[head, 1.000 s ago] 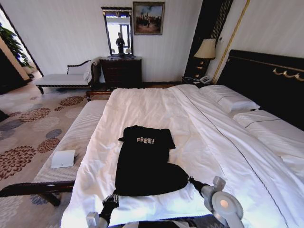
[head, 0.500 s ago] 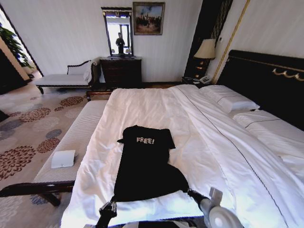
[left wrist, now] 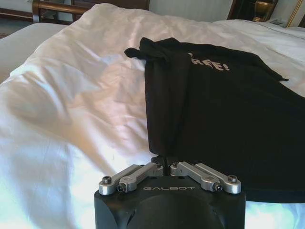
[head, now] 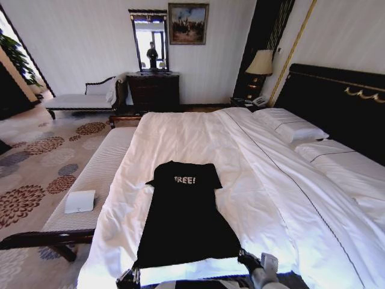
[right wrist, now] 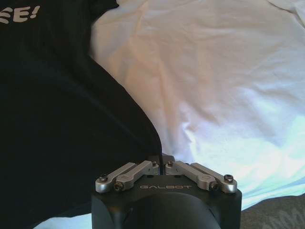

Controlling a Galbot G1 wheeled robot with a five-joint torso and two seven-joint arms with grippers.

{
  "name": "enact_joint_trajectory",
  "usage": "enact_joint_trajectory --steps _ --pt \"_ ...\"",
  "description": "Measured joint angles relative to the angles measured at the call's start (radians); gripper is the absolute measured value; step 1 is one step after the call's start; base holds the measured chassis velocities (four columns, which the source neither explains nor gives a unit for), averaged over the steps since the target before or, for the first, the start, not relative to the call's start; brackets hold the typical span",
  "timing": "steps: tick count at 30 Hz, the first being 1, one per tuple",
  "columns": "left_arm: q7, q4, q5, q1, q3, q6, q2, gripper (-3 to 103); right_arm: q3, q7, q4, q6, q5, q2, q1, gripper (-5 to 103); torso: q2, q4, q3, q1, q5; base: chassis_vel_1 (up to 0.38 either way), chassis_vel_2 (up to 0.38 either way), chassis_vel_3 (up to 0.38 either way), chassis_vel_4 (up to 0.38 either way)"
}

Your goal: Fold the clothes on the bed.

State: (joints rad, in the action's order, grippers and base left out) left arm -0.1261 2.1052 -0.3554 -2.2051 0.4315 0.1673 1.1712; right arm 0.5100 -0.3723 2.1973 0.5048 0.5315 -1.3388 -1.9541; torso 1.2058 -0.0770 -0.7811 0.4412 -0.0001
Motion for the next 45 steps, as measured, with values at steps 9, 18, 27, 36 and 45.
enact_joint_trajectory --steps 9,18,27,36,45 --pt "0.0 -0.005 -0.002 0.003 -0.001 0.0 0.0 1 -0.019 -0.001 -0.018 -0.054 -0.024 -0.018 -0.011 1 0.0 0.0 0.0 0.0 0.0001 -0.01 -0.037 0.01 0.043" --pt "0.001 -0.004 -0.008 -0.013 0.007 0.01 -0.001 1 -0.035 -0.007 -0.035 -0.078 -0.045 -0.033 -0.003 1 0.0 0.0 0.0 0.0 0.0 0.0 0.0 0.0 0.0" --pt "-0.004 -0.004 0.009 -0.06 -0.004 0.036 -0.001 1 -0.037 -0.012 -0.03 -0.087 -0.084 -0.04 -0.052 1 0.0 0.0 0.0 0.0 0.0 0.0 0.0 0.0 0.0" --pt "-0.027 -0.004 0.018 -0.133 0.023 0.069 -0.045 1 -0.052 -0.006 -0.009 -0.118 -0.153 -0.051 -0.155 1 0.0 -0.0001 0.0 0.0 0.0 0.0 0.0 0.0 0.0" --pt "-0.09 -0.002 0.075 -0.191 0.03 0.071 -0.07 1 -0.081 -0.025 -0.014 -0.094 -0.247 -0.06 -0.214 1 0.0 0.0 0.0 0.0 -0.0002 0.0 0.0 0.0 0.0"
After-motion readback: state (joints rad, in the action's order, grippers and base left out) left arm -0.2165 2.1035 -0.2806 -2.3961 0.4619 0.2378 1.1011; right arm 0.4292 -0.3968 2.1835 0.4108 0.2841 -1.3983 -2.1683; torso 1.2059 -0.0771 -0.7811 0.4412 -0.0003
